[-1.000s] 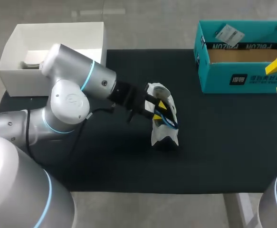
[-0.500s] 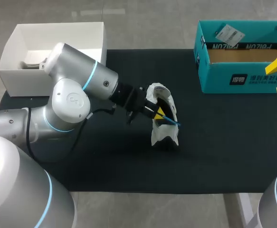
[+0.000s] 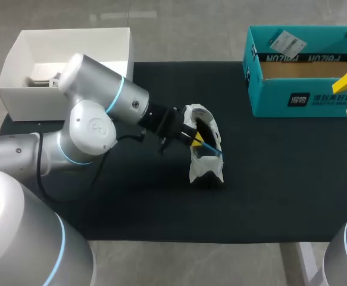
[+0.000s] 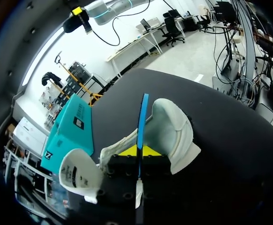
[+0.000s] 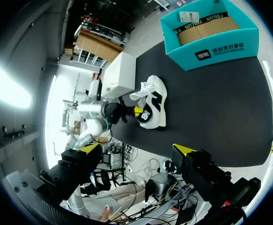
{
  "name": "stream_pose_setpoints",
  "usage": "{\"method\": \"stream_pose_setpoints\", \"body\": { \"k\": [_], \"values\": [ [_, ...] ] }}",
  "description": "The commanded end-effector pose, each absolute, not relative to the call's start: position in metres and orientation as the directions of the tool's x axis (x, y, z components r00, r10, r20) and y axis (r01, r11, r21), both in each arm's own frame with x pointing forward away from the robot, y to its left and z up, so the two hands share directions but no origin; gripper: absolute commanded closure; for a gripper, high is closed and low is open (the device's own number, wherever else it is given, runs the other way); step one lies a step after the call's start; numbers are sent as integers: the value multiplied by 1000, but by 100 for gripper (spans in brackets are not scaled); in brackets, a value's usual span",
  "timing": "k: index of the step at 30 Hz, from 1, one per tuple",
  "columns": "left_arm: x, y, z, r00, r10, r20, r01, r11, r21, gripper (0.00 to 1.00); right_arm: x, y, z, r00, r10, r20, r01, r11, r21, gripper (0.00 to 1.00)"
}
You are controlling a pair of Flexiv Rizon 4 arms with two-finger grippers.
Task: Take the shoe out of the shoebox, open the shoe tongue, remove and reinsert the insole, then place the shoe into the shoebox
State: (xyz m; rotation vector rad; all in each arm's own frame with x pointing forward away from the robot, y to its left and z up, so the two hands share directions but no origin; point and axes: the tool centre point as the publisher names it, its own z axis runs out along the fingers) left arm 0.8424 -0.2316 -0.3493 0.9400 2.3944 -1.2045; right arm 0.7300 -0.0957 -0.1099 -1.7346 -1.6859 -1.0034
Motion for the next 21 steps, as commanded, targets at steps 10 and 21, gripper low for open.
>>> {"method": "stream_pose_setpoints", "body": {
  "k": [10, 21],
  "values": [
    [865, -236, -365, -755, 377, -537, 655, 483, -581, 100, 729, -96, -110, -46, 606, 794, 987, -94, 129, 0],
    [853, -236, -353, -739, 384, -554, 673, 468, -573, 61, 729, -96, -110, -46, 606, 794, 987, -94, 129, 0]
  ]
}}
